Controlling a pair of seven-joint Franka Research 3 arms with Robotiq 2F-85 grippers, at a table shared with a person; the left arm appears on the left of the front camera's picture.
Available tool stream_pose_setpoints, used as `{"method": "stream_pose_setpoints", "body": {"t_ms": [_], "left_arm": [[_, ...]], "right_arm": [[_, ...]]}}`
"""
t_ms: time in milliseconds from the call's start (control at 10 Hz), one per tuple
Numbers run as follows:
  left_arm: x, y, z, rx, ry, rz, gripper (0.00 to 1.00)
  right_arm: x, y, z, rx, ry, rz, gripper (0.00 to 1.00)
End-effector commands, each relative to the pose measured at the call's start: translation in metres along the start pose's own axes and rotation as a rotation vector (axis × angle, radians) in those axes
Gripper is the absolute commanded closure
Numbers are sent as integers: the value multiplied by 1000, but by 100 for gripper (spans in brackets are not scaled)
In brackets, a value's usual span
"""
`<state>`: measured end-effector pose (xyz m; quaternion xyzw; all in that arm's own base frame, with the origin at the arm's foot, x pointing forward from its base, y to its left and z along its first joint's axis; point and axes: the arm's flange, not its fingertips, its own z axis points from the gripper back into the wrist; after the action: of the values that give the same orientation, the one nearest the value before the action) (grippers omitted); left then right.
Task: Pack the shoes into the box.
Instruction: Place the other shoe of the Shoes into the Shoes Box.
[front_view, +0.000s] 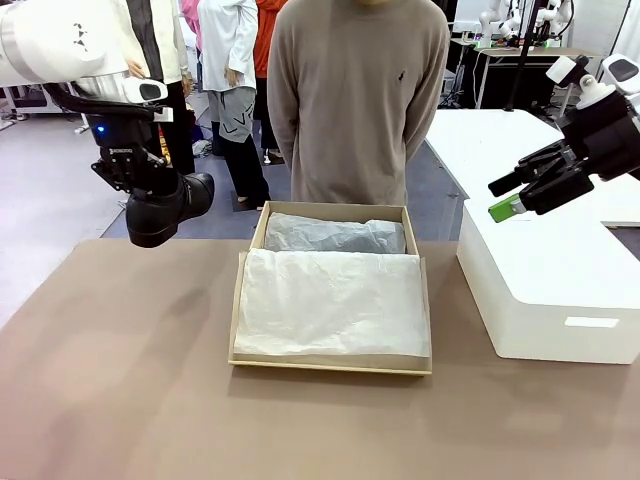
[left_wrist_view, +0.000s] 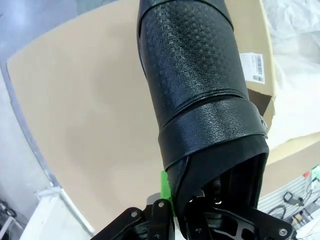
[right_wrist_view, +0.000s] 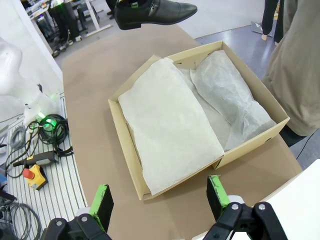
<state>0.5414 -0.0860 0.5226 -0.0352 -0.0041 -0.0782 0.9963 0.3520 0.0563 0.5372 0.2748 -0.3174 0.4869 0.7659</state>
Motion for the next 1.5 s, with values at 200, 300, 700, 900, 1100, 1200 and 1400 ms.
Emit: {"method": "stream_pose_setpoints", "body": {"t_ms": [200, 300, 700, 900, 1100, 1200, 1400], "left_arm": [[-2, -59, 29, 40, -21, 305, 100], [-2, -74, 33, 56, -35, 357, 100], [1, -126, 37, 10, -73, 569, 100], [-3, -120, 32, 32, -62, 528, 100], [-3, -120, 32, 32, -62, 528, 100], [-3, -120, 32, 32, -62, 528, 100], [-3, -120, 32, 32, -62, 528, 100]], "right_arm": [[2, -3, -2, 8, -36, 20, 0], [2, -3, -2, 8, -36, 20, 0], [2, -3, -2, 8, -36, 20, 0], [2, -3, -2, 8, -36, 20, 0], [2, -3, -2, 8, -36, 20, 0], [2, -3, -2, 8, -36, 20, 0], [2, -3, -2, 8, -36, 20, 0]]}}
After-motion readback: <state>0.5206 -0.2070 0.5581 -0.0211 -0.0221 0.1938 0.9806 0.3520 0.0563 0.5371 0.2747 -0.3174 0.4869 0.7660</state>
